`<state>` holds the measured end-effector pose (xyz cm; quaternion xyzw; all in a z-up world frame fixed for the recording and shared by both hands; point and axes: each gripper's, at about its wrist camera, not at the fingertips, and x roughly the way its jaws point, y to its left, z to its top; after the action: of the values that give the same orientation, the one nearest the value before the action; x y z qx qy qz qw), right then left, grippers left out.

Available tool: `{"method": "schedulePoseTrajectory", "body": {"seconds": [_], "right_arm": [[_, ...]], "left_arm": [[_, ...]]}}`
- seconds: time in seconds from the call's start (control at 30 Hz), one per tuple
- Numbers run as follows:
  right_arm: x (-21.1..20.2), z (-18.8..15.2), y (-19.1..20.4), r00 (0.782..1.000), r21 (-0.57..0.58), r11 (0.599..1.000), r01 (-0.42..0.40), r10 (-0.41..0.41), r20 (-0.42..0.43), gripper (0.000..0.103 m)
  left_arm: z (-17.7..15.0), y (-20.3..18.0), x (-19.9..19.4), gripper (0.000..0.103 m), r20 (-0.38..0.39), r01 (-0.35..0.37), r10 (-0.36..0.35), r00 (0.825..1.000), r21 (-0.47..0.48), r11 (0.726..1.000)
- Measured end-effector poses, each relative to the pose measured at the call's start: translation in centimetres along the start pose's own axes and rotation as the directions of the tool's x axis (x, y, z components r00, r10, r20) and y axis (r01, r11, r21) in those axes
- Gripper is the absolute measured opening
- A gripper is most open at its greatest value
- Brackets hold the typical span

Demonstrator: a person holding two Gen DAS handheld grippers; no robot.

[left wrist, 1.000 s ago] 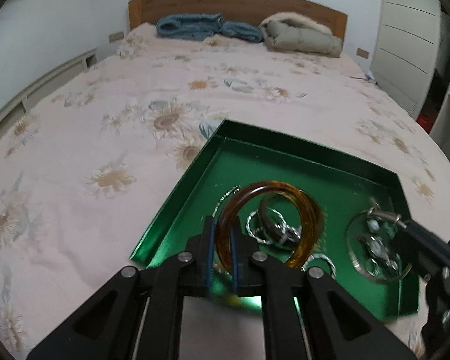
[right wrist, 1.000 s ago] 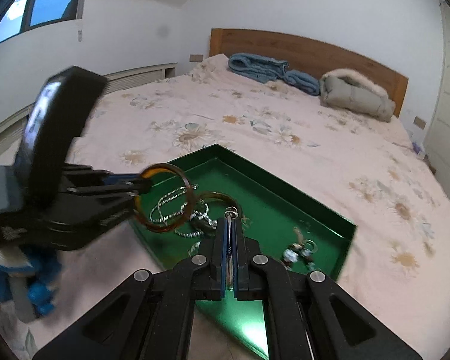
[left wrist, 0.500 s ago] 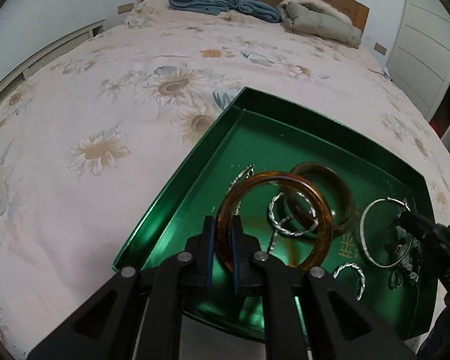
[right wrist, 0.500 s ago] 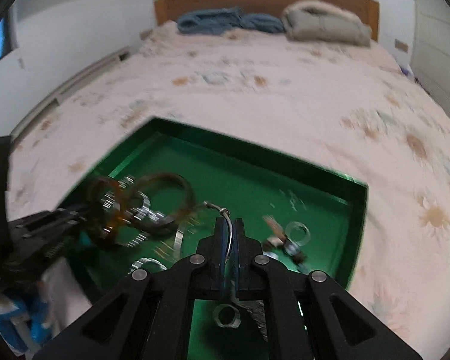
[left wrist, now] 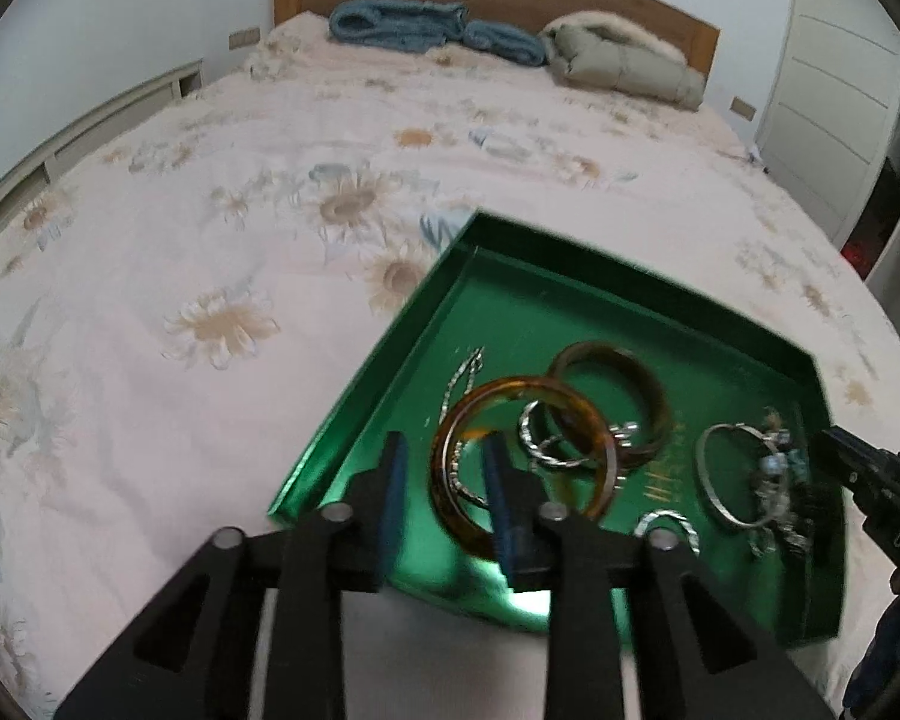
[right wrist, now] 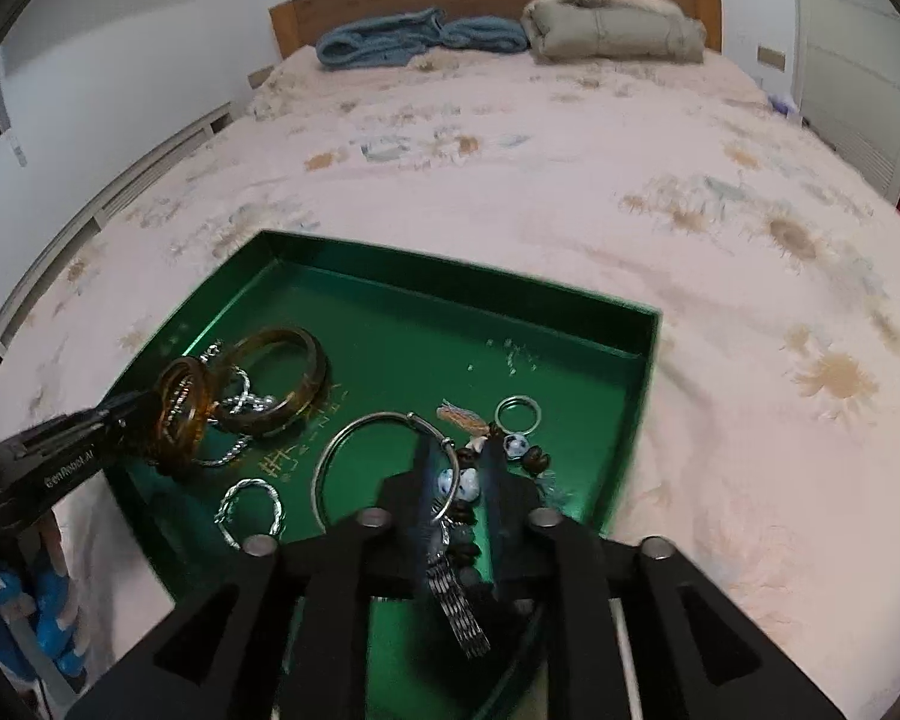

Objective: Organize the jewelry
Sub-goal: 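Open both tools to release the bangles and withdraw from the tray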

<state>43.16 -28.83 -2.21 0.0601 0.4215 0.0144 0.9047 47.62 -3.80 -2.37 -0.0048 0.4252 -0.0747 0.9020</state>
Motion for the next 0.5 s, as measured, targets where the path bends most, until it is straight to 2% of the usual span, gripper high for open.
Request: {"method": "schedulePoseTrajectory", "body": {"seconds": [0.1, 0.17, 0.23, 0.3, 0.33, 0.4, 0.5], "right_arm": [[-3.0, -0.7, 0.9, 0.999, -0.037, 0.999, 0.002, 0.0, 0.041, 0.026], [-4.8, -1.4, 1.5, 0.998, -0.05, 0.999, -0.007, 0.01, 0.063, 0.036], [-7.2, -2.6, 2.4, 0.996, -0.075, 0.997, -0.009, 0.016, 0.092, 0.04], [-9.6, -4.0, 3.2, 0.993, -0.085, 0.996, -0.016, 0.026, 0.116, 0.045], [-10.7, -4.8, 3.5, 0.992, -0.084, 0.996, -0.017, 0.028, 0.126, 0.051], [-12.6, -6.2, 4.1, 0.989, -0.092, 0.996, -0.019, 0.032, 0.144, 0.054], [-15.7, -9.1, 5.1, 0.985, -0.101, 0.994, -0.033, 0.05, 0.167, 0.06]], "left_arm": [[-0.4, -0.4, -3.3, 0.037, 0.051, 0.011, -0.012, 0.999, 0.019, 1.0], [-1.1, -0.7, -5.8, 0.039, 0.084, 0.022, -0.025, 0.996, 0.037, 0.999], [-2.0, -0.9, -7.9, 0.041, 0.106, 0.023, -0.029, 0.994, 0.053, 0.998], [-3.3, -0.8, -10.6, 0.042, 0.127, 0.032, -0.039, 0.991, 0.059, 0.998], [-4.2, -0.8, -12.0, 0.042, 0.141, 0.029, -0.038, 0.989, 0.062, 0.998], [-5.8, -0.8, -14.5, 0.052, 0.169, 0.012, -0.023, 0.985, 0.065, 0.998], [-8.6, -0.8, -17.9, 0.054, 0.214, -0.013, -0.001, 0.977, 0.064, 0.998]]}}
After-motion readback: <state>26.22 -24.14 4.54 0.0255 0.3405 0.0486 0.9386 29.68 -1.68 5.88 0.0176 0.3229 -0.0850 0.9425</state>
